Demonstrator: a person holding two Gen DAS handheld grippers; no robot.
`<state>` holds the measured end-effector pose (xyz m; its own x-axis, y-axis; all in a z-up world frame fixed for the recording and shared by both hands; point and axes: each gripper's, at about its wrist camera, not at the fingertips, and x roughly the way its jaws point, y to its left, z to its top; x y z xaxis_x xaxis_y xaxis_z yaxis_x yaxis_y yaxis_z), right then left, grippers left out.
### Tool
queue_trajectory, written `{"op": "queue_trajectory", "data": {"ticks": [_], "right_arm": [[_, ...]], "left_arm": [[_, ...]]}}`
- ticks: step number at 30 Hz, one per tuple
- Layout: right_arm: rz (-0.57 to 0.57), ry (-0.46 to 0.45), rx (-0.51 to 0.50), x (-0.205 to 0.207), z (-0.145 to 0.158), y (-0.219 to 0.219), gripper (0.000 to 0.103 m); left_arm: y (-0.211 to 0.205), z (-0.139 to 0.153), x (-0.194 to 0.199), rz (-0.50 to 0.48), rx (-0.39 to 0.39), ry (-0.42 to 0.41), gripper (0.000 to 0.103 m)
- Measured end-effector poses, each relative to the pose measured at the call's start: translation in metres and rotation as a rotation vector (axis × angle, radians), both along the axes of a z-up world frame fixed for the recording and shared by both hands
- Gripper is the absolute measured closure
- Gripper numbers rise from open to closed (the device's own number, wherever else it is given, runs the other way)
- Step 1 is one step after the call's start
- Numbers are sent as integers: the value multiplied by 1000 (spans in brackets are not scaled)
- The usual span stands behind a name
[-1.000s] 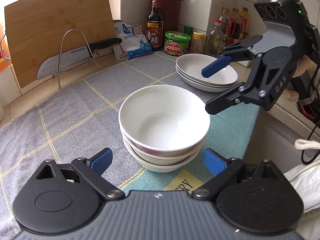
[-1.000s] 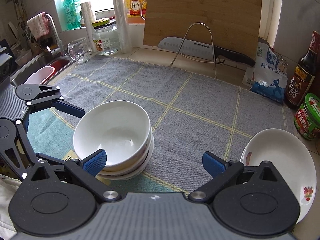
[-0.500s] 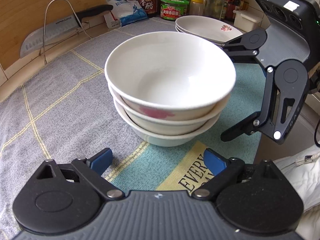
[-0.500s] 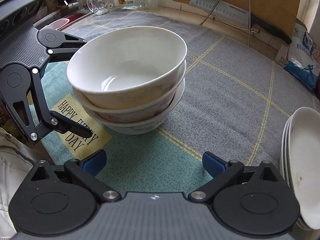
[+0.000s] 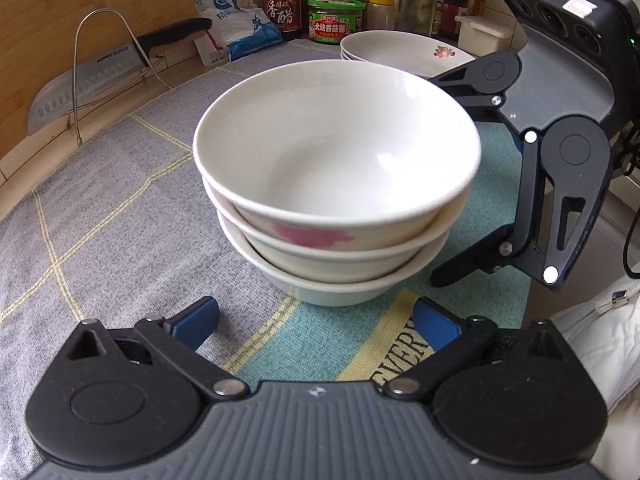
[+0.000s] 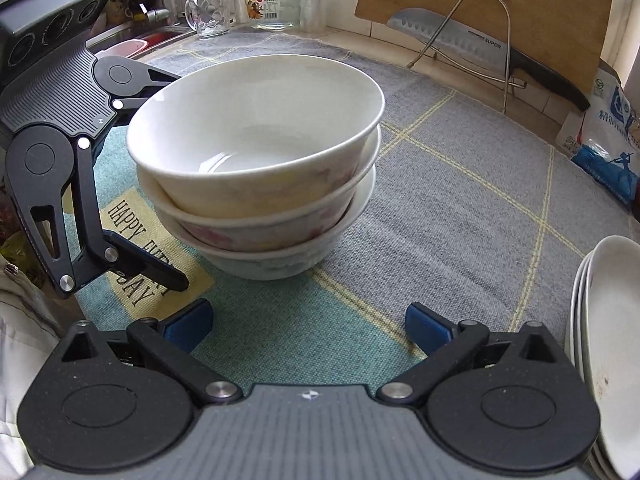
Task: Organize plates and bowls
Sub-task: 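Grip the rim of the three-bowl stack with the right gripper and lift, then carry the bowl stack over the stacked fruit-print plates with the right gripper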
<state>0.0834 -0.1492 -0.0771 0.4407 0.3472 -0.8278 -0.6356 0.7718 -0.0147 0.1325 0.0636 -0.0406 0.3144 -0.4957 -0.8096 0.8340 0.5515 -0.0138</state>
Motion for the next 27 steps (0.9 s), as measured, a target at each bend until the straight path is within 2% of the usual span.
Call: {"op": "queue_trajectory", "data": {"ticks": [3, 8, 15, 19, 22, 27], "right_arm": [[51, 5, 16, 10, 3, 1, 0], [136, -44, 19, 15, 11, 5, 0], [224, -47, 33, 19, 17, 13, 1], [245, -33, 36, 26, 20, 15, 5], [269, -19, 34, 27, 20, 16, 11], [304, -6, 25, 28, 21, 17, 16]], "left_arm": [[4, 1, 5, -28, -6, 9, 1], [8, 11, 8, -100, -32, -28, 1], [5, 15, 9, -192, -47, -49, 2], [5, 13, 16, -217, -52, -36, 3], [6, 16, 19, -258, -57, -23, 7], [2, 18, 21, -330, -54, -21, 13]]}}
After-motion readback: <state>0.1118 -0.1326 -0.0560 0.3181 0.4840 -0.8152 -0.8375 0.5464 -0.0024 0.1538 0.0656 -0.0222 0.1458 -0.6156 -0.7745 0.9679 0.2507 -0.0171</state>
